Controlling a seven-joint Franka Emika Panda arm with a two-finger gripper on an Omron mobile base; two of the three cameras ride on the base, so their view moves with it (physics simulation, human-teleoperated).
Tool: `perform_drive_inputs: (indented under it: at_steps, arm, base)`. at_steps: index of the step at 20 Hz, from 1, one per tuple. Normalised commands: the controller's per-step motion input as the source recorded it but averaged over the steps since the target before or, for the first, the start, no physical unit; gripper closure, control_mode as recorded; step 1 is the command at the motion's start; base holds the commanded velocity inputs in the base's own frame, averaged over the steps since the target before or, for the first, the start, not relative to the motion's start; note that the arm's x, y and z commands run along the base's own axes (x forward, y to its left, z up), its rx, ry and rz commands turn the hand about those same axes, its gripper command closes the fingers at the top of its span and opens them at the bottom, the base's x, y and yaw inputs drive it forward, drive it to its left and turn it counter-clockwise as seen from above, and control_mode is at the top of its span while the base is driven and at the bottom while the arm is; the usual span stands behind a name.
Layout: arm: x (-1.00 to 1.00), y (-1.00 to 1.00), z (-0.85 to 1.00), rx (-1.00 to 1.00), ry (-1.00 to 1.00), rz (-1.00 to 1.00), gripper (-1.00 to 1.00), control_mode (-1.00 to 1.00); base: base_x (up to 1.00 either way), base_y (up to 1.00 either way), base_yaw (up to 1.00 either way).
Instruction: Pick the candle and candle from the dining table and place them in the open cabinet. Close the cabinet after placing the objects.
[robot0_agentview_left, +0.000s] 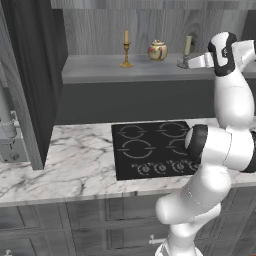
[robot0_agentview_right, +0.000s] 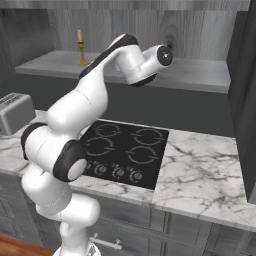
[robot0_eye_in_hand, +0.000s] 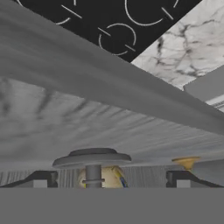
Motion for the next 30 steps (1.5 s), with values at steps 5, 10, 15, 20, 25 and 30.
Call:
perform_drive_inputs:
  at_steps: [5, 10, 15, 20, 25, 30]
  arm:
    - [-0.41, 0.0, 0.0, 0.05, -0.05, 0.0, -1.0, -1.0]
    - [-0.39, 0.0, 0.0, 0.01, -0.07, 0.0, -1.0, -1.0]
    - [-0.49, 0.0, -0.07, 0.0, -0.13, -0.07, -1.0, -1.0]
    - [-0.55, 0.0, -0.17, 0.0, -0.11, -0.1, -1.0, -1.0]
    - [-0.48, 0.03, -0.27, 0.01, -0.05, -0.09, -1.0, -1.0]
    - [-0.43, 0.0, -0.19, 0.05, -0.03, -0.06, -1.0, -1.0]
  base:
    - [0.0, 0.0, 0.0]
    - [0.0, 0.0, 0.0]
    - [0.0, 0.0, 0.0]
    - [0.0, 0.0, 0.0]
    - [0.0, 0.0, 0.0]
    - [0.0, 0.0, 0.0]
